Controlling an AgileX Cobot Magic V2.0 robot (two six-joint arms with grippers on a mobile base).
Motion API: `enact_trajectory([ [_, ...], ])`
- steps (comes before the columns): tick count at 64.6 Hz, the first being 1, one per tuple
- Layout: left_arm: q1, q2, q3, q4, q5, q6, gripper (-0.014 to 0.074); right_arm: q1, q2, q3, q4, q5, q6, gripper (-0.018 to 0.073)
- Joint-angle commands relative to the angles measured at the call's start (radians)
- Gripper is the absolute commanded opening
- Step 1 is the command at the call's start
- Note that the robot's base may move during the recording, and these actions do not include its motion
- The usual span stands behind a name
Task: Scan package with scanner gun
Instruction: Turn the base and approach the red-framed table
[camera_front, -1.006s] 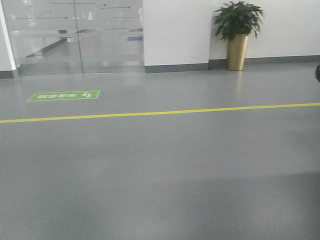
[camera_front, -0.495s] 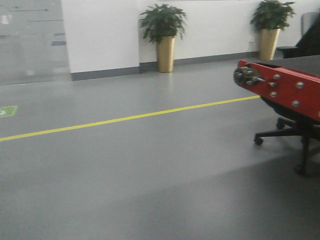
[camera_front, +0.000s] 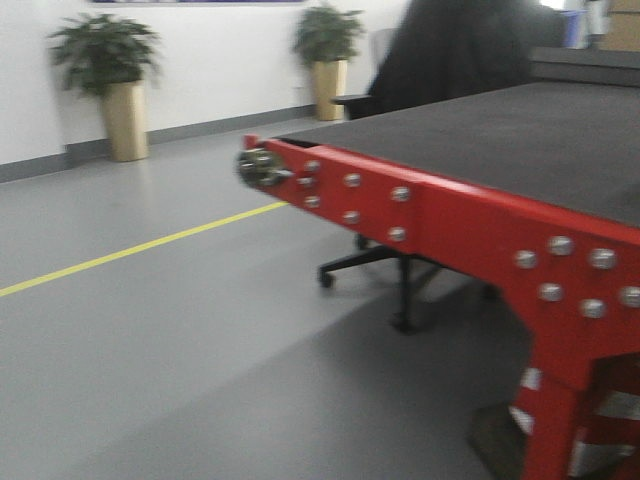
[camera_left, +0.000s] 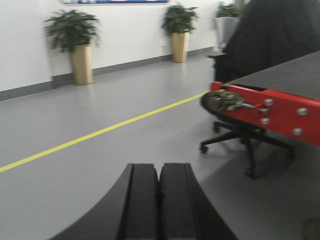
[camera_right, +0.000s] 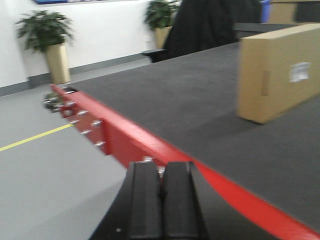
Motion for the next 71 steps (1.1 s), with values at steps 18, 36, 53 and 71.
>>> enact_trajectory([
  [18, -0.005, -0.003, -0.004, -0.002, -0.016, -0.008, -0.0111, -0.001, -0.003, -0.003, -0.007, -0.023, -0.001, -0.0162],
  [36, -0.005, -0.003, -0.004, -0.002, -0.016, -0.008, -0.0111, -0.001, -0.003, -0.003, -0.007, -0.023, -0.001, -0.0162],
  [53, -0.005, -0.003, -0.004, -0.002, -0.016, -0.008, -0.0111, -0.001, -0.003, -0.003, -0.007, -0.023, -0.001, -0.0162],
  [71, -0.005, -0.003, -0.004, -0.002, -0.016, -0.008, -0.0111, -0.001, -0.003, -0.003, -0.007, -0.023, -0.001, -0.0162],
])
